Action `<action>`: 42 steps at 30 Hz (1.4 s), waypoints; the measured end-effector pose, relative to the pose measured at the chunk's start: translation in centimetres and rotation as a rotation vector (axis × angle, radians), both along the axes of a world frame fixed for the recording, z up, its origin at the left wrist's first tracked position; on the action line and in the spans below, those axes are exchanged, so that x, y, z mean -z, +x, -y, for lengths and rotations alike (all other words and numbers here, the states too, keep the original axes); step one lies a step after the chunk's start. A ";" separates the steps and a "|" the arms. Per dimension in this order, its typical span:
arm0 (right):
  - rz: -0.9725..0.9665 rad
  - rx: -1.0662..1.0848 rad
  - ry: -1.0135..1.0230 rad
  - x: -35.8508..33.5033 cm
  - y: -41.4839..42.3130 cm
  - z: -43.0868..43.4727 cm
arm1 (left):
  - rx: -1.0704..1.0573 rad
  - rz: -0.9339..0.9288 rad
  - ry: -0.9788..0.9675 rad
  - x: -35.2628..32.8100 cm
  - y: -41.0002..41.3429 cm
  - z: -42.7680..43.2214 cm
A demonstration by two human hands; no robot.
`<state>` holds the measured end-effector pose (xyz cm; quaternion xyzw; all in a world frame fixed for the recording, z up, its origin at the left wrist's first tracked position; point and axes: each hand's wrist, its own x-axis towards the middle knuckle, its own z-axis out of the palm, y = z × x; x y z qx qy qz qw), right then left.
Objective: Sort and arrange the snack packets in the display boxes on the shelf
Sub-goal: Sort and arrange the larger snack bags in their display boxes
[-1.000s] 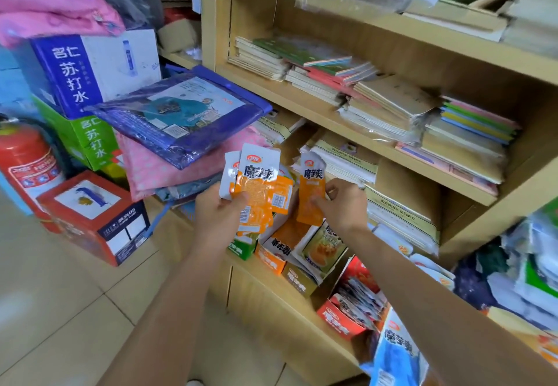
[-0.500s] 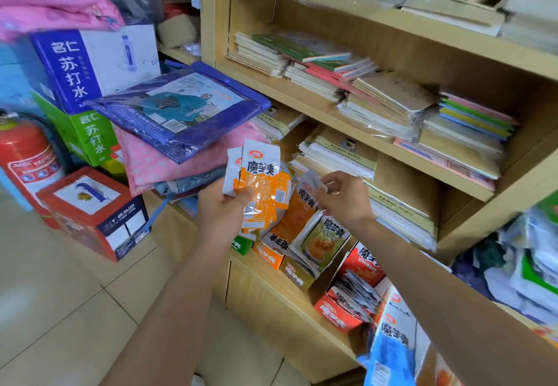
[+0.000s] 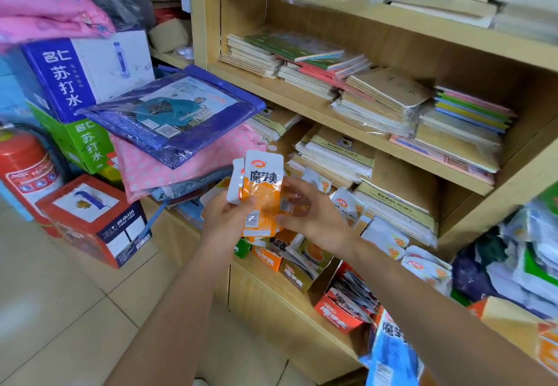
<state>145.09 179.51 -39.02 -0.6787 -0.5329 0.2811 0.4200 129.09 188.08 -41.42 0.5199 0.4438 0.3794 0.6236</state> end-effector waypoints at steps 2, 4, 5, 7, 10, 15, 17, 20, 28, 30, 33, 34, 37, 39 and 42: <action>-0.160 -0.011 -0.020 0.3 -0.2 -0.2 | 0.012 0.019 -0.003 0.0 0.3 0.5; -0.249 -0.005 -0.039 0.7 -0.2 -0.4 | 0.075 0.081 -0.017 -0.1 0.6 1.1; -0.288 0.003 -0.050 0.6 -0.3 -0.4 | 0.132 0.108 -0.027 -0.2 0.8 1.4; -0.344 0.028 -0.070 0.4 -0.4 -0.4 | 0.245 0.129 -0.069 -0.3 1.1 1.7; -0.341 0.062 -0.087 0.1 0.4 -0.4 | 0.305 0.165 -0.189 -0.1 1.5 1.7; -0.553 0.178 -0.089 0.5 2.7 -0.1 | 0.322 0.107 0.019 1.0 1.6 1.9; -0.581 0.161 -0.101 0.7 2.9 0.0 | 0.272 -0.006 0.115 1.2 2.0 2.0; -0.585 0.089 -0.093 1.0 2.7 0.1 | 0.208 -0.167 0.226 1.3 2.6 2.4; -0.599 0.197 -0.051 -0.3 2.1 -0.2 | 0.045 -0.283 0.290 1.5 2.3 1.6; -0.545 0.284 -0.046 -0.8 2.4 -0.4 | -0.049 -0.267 0.314 1.5 1.8 1.1; -0.368 0.456 -0.038 -0.9 3.6 -0.8 | -0.125 -0.229 0.324 1.8 1.0 0.1; -0.285 0.502 -0.047 -1.0 3.9 -1.0 | -0.135 -0.210 0.323 1.9 0.8 -0.2; -0.009 0.543 -0.156 -1.3 4.3 -1.5 | -0.178 -0.181 0.327 1.6 0.4 -0.3; 0.119 0.527 -0.221 -1.7 3.7 -2.1 | -0.181 -0.169 0.316 1.4 0.4 -0.3; 0.143 0.511 -0.171 -1.8 3.1 -3.5 | -0.148 -0.159 0.298 1.2 0.5 0.0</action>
